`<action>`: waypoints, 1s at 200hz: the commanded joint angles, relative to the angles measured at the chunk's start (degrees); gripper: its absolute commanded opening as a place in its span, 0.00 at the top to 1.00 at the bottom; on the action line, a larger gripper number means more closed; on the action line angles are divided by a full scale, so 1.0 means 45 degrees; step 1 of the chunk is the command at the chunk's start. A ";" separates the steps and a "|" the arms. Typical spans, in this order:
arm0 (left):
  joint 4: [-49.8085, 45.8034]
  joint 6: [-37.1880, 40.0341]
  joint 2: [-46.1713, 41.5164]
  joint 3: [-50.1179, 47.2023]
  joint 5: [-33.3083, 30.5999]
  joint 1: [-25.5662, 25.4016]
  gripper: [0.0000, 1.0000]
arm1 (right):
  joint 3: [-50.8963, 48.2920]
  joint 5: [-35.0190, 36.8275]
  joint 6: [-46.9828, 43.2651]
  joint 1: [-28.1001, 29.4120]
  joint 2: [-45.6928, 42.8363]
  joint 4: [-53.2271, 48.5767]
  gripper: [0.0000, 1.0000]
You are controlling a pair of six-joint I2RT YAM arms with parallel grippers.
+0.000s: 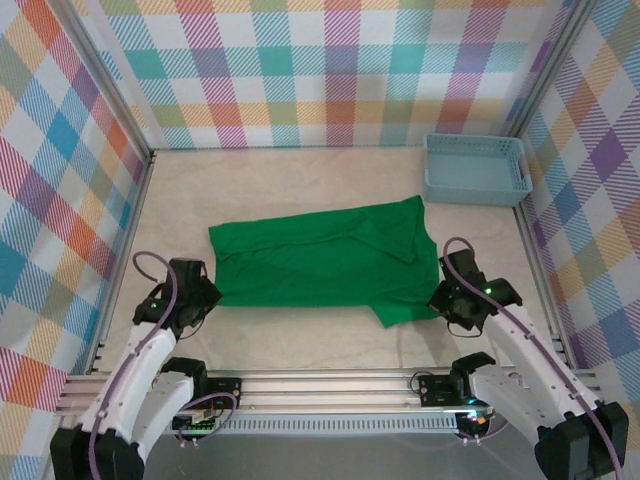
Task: Fold the inside-out t-shirt
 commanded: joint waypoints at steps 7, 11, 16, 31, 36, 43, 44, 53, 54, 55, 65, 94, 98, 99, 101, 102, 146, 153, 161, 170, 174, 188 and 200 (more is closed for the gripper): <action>-0.0383 -0.0276 0.0424 0.0115 -0.0224 -0.0085 1.00 | 0.1941 0.0654 -0.0844 0.0070 0.0835 -0.0139 1.00; -0.0314 -0.0240 0.0665 0.0235 -0.0182 -0.0089 1.00 | 0.2207 0.0692 -0.0986 0.0071 0.1063 -0.0029 1.00; -0.0181 -0.0232 0.0965 0.0422 -0.0165 -0.0100 1.00 | 0.2568 0.0671 -0.1190 0.0059 0.1394 0.0121 1.00; 0.0093 -0.0180 0.1919 0.1132 -0.0245 -0.0084 1.00 | 0.3626 0.0647 -0.1750 0.0076 0.2643 0.0568 1.00; 0.0213 -0.0178 0.2200 0.1362 -0.0315 -0.0067 1.00 | 0.4025 0.0675 -0.1872 0.0067 0.3082 0.0687 1.00; 0.0280 -0.0147 0.2574 0.1717 -0.0492 -0.0073 1.00 | 0.4408 0.0719 -0.2106 0.0070 0.3619 0.0928 1.00; 0.0284 -0.0142 0.2627 0.1768 -0.0528 -0.0079 1.00 | 0.4471 0.0722 -0.2144 0.0074 0.3653 0.0978 1.00; 0.0387 -0.0109 0.3165 0.2225 -0.0750 -0.0066 1.00 | 0.4855 0.0725 -0.2436 0.0075 0.4277 0.1376 1.00; 0.0396 -0.0094 0.3235 0.2286 -0.0765 -0.0075 1.00 | 0.4929 0.0725 -0.2465 0.0076 0.4373 0.1426 1.00; 0.0411 -0.0086 0.3289 0.2345 -0.0792 -0.0070 1.00 | 0.4966 0.0725 -0.2489 0.0067 0.4450 0.1461 1.00; 0.0511 -0.0001 0.3873 0.2816 -0.1107 -0.0056 1.00 | 0.5464 0.0884 -0.2721 0.0059 0.5149 0.1814 1.00; 0.0805 0.0268 0.5540 0.4107 -0.1501 0.0027 1.00 | 0.7135 0.1219 -0.3382 0.0045 0.7228 0.2399 1.00; 0.0819 0.0303 0.5744 0.4246 -0.1546 0.0023 1.00 | 0.7385 0.1268 -0.3457 0.0040 0.7502 0.2454 1.00; 0.0847 0.0307 0.5784 0.4282 -0.1554 0.0028 1.00 | 0.7425 0.1270 -0.3483 0.0030 0.7568 0.2483 1.00; 0.0853 0.0316 0.5882 0.4359 -0.1598 0.0017 1.00 | 0.7532 0.1281 -0.3533 0.0037 0.7690 0.2528 1.00; 0.0864 0.0324 0.5931 0.4397 -0.1609 0.0025 1.00 | 0.7567 0.1276 -0.3560 0.0047 0.7749 0.2569 1.00; 0.1307 0.0319 0.7702 0.5408 -0.2235 0.0208 1.00 | 0.9554 0.1799 -0.4109 -0.0018 1.0364 0.3067 1.00; 0.1401 0.0341 0.7992 0.5554 -0.2279 0.0264 1.00 | 0.9839 0.1794 -0.4115 -0.0008 1.0734 0.3087 1.00; 0.1507 0.0358 0.8319 0.5691 -0.2377 0.0277 1.00 | 1.0129 0.1826 -0.4152 -0.0025 1.1126 0.3160 1.00; 0.1538 0.0380 0.8613 0.5863 -0.2420 0.0353 1.00 | 1.0482 0.1853 -0.4156 -0.0067 1.1553 0.3157 1.00; 0.1543 0.0383 0.8779 0.5943 -0.2439 0.0382 1.00 | 1.0614 0.1868 -0.4138 -0.0084 1.1728 0.3144 1.00; 0.1626 0.0407 0.9192 0.6141 -0.2569 0.0442 1.00 | 1.0922 0.1877 -0.4089 -0.0135 1.2239 0.3183 1.00; 0.1821 0.0524 0.9546 0.6246 -0.2448 0.0484 1.00 | 1.1038 0.1968 -0.3985 -0.0174 1.2537 0.3178 1.00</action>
